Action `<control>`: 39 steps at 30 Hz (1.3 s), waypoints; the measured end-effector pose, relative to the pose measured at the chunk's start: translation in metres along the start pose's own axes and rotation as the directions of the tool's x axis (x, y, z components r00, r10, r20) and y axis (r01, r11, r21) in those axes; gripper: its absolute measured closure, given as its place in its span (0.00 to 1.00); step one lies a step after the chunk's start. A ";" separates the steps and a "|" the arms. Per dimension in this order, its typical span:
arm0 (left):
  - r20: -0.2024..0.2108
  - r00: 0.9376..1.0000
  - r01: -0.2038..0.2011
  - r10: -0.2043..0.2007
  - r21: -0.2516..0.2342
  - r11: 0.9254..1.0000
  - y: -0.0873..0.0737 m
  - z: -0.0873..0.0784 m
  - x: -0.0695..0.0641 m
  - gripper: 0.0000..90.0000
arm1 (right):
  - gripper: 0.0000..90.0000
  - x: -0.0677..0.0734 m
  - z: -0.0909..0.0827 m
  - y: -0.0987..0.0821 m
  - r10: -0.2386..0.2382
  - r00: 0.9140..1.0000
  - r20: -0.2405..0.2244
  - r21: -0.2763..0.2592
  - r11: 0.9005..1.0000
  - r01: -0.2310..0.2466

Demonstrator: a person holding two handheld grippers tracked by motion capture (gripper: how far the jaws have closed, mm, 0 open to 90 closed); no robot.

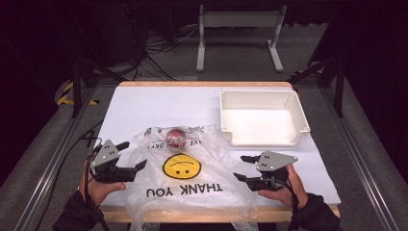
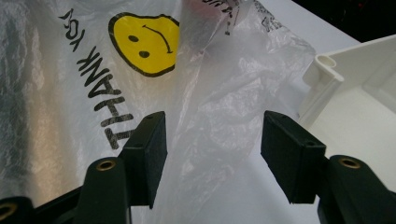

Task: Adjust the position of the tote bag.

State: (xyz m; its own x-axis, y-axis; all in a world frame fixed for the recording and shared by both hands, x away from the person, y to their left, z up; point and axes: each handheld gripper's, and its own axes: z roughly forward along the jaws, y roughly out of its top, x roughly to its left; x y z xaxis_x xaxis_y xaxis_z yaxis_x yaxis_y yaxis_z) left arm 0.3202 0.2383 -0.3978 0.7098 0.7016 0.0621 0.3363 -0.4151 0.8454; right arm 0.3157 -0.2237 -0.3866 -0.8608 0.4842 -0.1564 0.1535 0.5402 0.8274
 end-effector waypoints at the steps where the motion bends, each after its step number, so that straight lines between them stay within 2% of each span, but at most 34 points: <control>1: 0.009 1.000 0.011 -0.011 0.016 1.000 -0.005 0.000 -0.004 0.15 | 0.45 -0.002 0.003 0.001 -0.003 1.000 0.009 0.009 1.000 0.003; 2: 0.011 1.000 0.009 -0.009 0.037 0.999 -0.010 0.000 -0.006 0.14 | 0.45 -0.004 0.006 0.002 -0.001 1.000 0.019 0.015 1.000 0.001; 5: 0.035 0.998 0.040 -0.043 0.079 0.996 -0.027 0.006 -0.010 0.12 | 0.45 -0.012 0.019 0.002 0.029 0.999 0.020 0.037 0.999 -0.029; 6: 0.034 0.998 0.050 -0.053 0.100 0.994 -0.032 0.010 -0.011 0.12 | 0.44 -0.014 0.025 0.003 0.030 0.999 0.028 0.047 0.998 -0.031; 8: 0.020 0.999 0.040 -0.044 0.147 0.988 -0.039 0.018 -0.009 0.12 | 0.43 -0.017 0.034 0.003 0.039 0.999 0.027 0.064 0.997 -0.041; 12: 0.010 0.997 0.073 -0.076 0.180 0.981 -0.046 0.027 -0.003 0.13 | 0.42 -0.022 0.055 0.002 0.054 0.999 0.004 0.107 0.993 -0.054; 14: 0.006 0.997 0.072 -0.074 0.199 0.977 -0.048 0.031 -0.002 0.16 | 0.42 -0.024 0.063 0.001 0.060 0.998 0.008 0.133 0.989 -0.061; 17: -0.005 0.998 0.068 -0.068 0.229 0.971 -0.049 0.036 -0.001 0.21 | 0.50 -0.027 0.070 -0.002 0.081 0.997 0.003 0.146 0.986 -0.080; 18: 0.001 0.998 0.067 -0.069 0.224 0.972 -0.049 0.036 -0.001 0.22 | 0.53 -0.029 0.072 -0.003 0.085 0.996 0.004 0.151 0.985 -0.085; 23: 0.012 0.997 0.071 -0.075 0.225 0.972 -0.047 0.037 0.004 0.40 | 0.70 -0.032 0.082 -0.010 0.121 0.992 -0.042 0.172 0.979 -0.113; 29: -0.003 0.996 0.093 -0.094 0.208 0.974 -0.048 0.035 0.016 0.72 | 0.93 -0.032 0.090 -0.013 0.110 0.993 -0.034 0.207 0.973 -0.100; 31: 0.004 0.996 0.085 -0.088 0.211 0.974 -0.048 0.036 0.017 0.79 | 0.95 -0.031 0.091 -0.014 0.105 0.994 -0.031 0.213 0.972 -0.096; 32: 0.008 0.997 0.078 -0.082 0.208 0.975 -0.047 0.037 0.017 0.79 | 0.97 -0.031 0.092 -0.014 0.103 0.994 -0.033 0.211 0.973 -0.094; 33: 0.007 0.998 0.062 -0.065 0.208 0.976 -0.045 0.039 0.017 0.90 | 1.00 -0.031 0.091 -0.014 0.092 0.995 -0.027 0.213 0.973 -0.084; 34: 0.007 0.998 0.062 -0.065 0.208 0.976 -0.045 0.039 0.017 0.95 | 1.00 -0.031 0.091 -0.014 0.092 0.995 -0.027 0.213 0.973 -0.084; 35: 0.006 0.999 0.049 -0.051 0.207 0.977 -0.044 0.041 0.017 0.95 | 1.00 -0.031 0.090 -0.014 0.096 0.995 -0.030 0.212 0.973 -0.087; 36: 0.006 0.999 0.049 -0.052 0.210 0.976 -0.043 0.041 0.017 0.99 | 1.00 -0.030 0.087 -0.014 0.094 0.995 -0.029 0.210 0.974 -0.086; 39: 0.002 0.999 0.045 -0.046 0.208 0.977 -0.041 0.045 0.020 1.00 | 1.00 -0.029 0.083 -0.014 0.096 0.995 -0.031 0.208 0.974 -0.088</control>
State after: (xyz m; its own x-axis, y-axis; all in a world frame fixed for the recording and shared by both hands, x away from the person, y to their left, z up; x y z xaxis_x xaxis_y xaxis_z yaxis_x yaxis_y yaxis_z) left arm 0.3481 0.2431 -0.4551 0.6950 0.7187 0.0216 0.4889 -0.4945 0.7186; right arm 0.3792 -0.1884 -0.4389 -0.8565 0.5127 -0.0592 0.3262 0.6267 0.7077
